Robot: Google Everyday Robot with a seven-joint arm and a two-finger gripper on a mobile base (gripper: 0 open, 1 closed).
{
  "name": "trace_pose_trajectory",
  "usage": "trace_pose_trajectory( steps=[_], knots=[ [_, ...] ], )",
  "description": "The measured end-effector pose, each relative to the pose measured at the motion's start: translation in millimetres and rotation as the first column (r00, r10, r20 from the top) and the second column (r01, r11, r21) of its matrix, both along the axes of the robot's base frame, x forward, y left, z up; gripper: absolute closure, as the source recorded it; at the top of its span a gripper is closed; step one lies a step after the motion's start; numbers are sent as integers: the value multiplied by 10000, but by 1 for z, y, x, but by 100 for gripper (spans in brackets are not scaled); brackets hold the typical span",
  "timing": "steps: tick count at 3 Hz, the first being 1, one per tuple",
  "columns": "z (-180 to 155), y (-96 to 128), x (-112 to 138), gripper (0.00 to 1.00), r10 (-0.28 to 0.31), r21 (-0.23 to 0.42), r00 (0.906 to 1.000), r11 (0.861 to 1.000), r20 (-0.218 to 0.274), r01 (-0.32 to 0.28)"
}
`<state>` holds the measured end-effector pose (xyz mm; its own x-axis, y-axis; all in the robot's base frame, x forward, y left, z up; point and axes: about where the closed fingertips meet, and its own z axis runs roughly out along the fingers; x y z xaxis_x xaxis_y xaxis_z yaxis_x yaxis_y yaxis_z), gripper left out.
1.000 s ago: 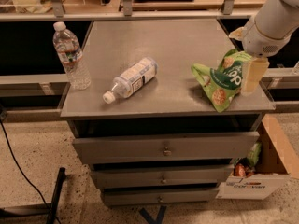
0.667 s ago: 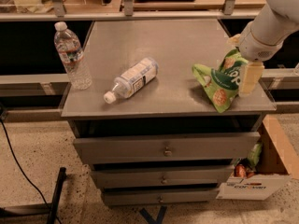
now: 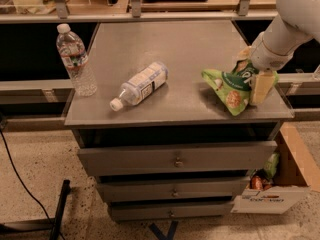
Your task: Pick green rice chip bag
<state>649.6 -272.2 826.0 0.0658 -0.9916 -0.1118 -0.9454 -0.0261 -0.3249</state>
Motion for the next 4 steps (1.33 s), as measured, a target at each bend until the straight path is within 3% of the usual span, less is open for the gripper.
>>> trace_pose_trajectory(
  steps=[2, 3, 4],
  knots=[
    [8, 0, 0, 87, -2, 1, 10000, 10000, -3, 2],
    [12, 4, -2, 100, 37, 787, 9999, 9969, -123, -28],
    [32, 11, -3, 100, -131, 1898, 9998, 9818, 176, 95]
  ],
)
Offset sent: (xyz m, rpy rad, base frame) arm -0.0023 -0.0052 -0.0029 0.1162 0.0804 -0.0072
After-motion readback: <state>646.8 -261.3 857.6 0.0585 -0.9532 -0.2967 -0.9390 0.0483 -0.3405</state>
